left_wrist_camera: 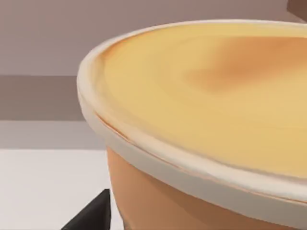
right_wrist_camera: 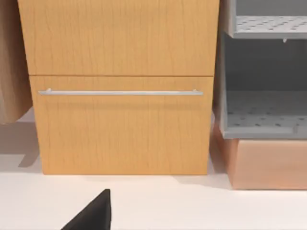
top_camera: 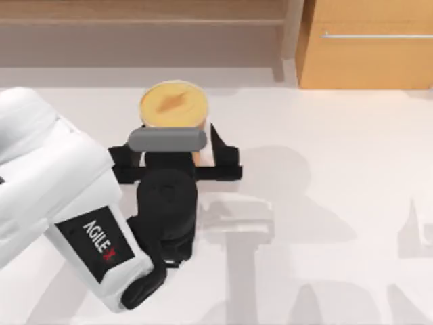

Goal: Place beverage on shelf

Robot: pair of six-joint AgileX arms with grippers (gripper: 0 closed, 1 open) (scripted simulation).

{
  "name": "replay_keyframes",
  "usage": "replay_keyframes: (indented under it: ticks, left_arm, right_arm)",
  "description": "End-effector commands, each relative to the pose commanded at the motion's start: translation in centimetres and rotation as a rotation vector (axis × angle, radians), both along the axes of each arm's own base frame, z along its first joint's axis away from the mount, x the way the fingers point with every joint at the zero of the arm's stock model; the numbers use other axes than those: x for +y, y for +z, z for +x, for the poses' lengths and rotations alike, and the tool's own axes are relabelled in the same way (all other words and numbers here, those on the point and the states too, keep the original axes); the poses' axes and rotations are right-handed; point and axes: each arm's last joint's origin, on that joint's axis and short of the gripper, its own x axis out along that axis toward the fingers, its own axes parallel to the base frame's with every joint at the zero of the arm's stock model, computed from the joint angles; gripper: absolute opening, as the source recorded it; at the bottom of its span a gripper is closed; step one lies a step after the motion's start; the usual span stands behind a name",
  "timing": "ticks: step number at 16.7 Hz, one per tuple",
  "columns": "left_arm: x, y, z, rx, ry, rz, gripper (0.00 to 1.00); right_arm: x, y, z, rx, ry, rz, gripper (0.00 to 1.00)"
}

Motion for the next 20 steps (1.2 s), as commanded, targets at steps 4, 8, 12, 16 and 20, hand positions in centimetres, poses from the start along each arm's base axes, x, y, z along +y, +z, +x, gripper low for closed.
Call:
replay_keyframes:
  ticks: [4, 8, 12, 16, 20]
  left_arm:
    - [0.1, -0.12, 1.04, 0.0, 0.0, 0.0, 1.0]
    - [0.1, -0.12, 1.04, 0.0, 0.0, 0.0, 0.85]
    - [0.1, -0.12, 1.04, 0.0, 0.0, 0.0, 0.55]
    - [0.1, -0.12, 1.04, 0.0, 0.0, 0.0, 0.25]
    - [0.1, -0.12, 1.04, 0.0, 0.0, 0.0, 0.0]
  right_arm:
    - [0.0, 0.0, 0.0, 0.0, 0.0, 0.0, 1.0]
    - [0.0, 0.0, 0.0, 0.0, 0.0, 0.0, 1.0]
    - [0.0, 0.0, 0.0, 0.0, 0.0, 0.0, 1.0]
    - [0.0, 0.0, 0.0, 0.0, 0.0, 0.0, 1.0]
    - [0.0, 0.0, 0.0, 0.0, 0.0, 0.0, 1.0]
